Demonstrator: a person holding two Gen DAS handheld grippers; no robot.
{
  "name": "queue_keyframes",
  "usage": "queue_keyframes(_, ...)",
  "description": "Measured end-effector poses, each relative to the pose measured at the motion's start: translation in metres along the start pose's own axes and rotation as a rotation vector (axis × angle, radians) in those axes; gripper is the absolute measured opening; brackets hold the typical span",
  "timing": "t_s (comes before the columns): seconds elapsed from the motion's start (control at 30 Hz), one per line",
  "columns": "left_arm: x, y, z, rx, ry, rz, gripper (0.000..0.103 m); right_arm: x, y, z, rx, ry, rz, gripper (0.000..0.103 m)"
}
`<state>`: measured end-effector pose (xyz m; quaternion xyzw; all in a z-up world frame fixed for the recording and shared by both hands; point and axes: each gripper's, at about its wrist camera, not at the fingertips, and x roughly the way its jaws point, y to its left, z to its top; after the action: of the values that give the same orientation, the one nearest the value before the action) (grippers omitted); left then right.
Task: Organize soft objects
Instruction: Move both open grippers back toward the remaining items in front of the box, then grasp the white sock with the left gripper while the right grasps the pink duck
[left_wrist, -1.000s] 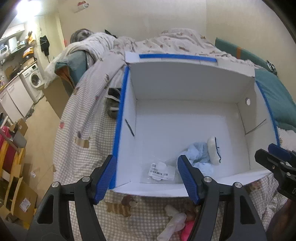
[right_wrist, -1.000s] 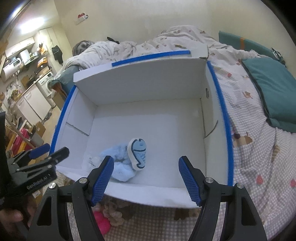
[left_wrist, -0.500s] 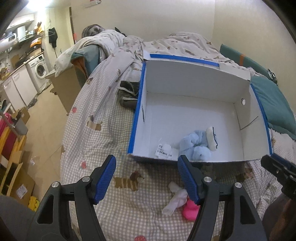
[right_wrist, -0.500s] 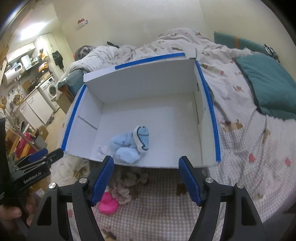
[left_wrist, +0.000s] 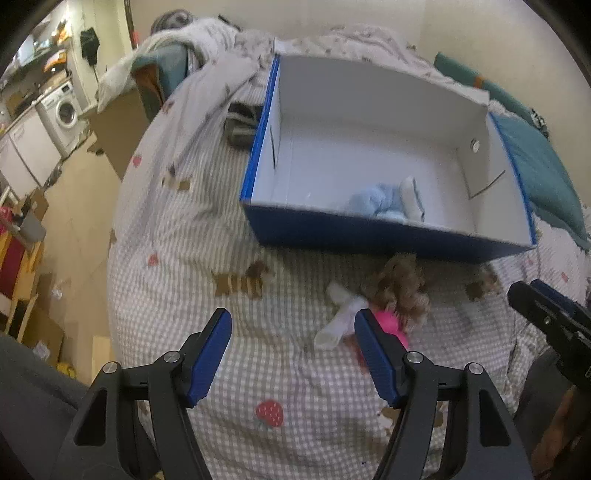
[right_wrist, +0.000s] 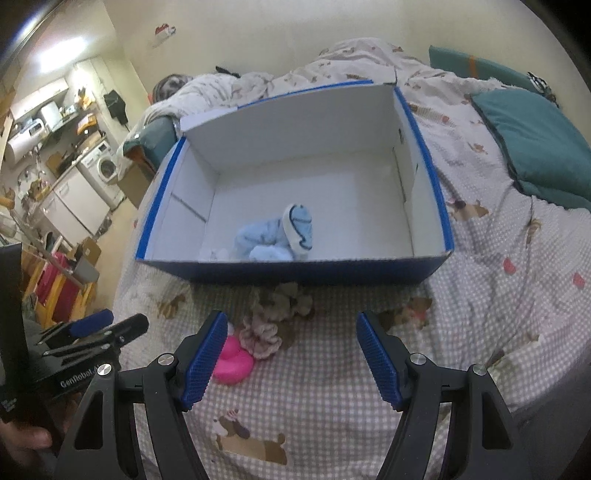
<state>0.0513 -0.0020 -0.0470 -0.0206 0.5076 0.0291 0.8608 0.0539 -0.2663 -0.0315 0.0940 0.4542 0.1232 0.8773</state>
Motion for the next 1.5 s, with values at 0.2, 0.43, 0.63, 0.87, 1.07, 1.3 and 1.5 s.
queue_keyframes(0.2, 0.022, 0.015, -0.002, -0.064, 0.076, 0.071, 0.066, 0.008, -0.014, 0.003, 0.072, 0.007, 0.001, 0.076)
queue_keyframes(0.43, 0.042, 0.013, -0.007, -0.082, 0.165, -0.009, 0.066, 0.022, -0.025, 0.004, 0.133, 0.056, -0.013, 0.076)
queue_keyframes(0.63, 0.066, 0.004, 0.003, -0.098, 0.221, -0.067, 0.066, 0.029, -0.022, 0.001, 0.133, 0.084, 0.000, 0.076)
queue_keyframes(0.87, 0.093, -0.003, 0.015, -0.174, 0.273, -0.211, 0.052, 0.041, -0.024, -0.001, 0.153, 0.127, 0.021, 0.076)
queue_keyframes(1.07, 0.118, -0.008, 0.018, -0.213, 0.324, -0.261, 0.032, 0.047, -0.025, -0.002, 0.167, 0.150, 0.024, 0.076)
queue_keyframes(1.3, 0.104, -0.013, 0.020, -0.164, 0.306, -0.259, 0.015, 0.050, -0.024, -0.002, 0.161, 0.157, 0.022, 0.076)
queue_keyframes(1.5, 0.067, 0.003, 0.023, -0.119, 0.250, -0.148, 0.015, 0.057, -0.014, -0.006, 0.131, 0.203, 0.073, 0.076)
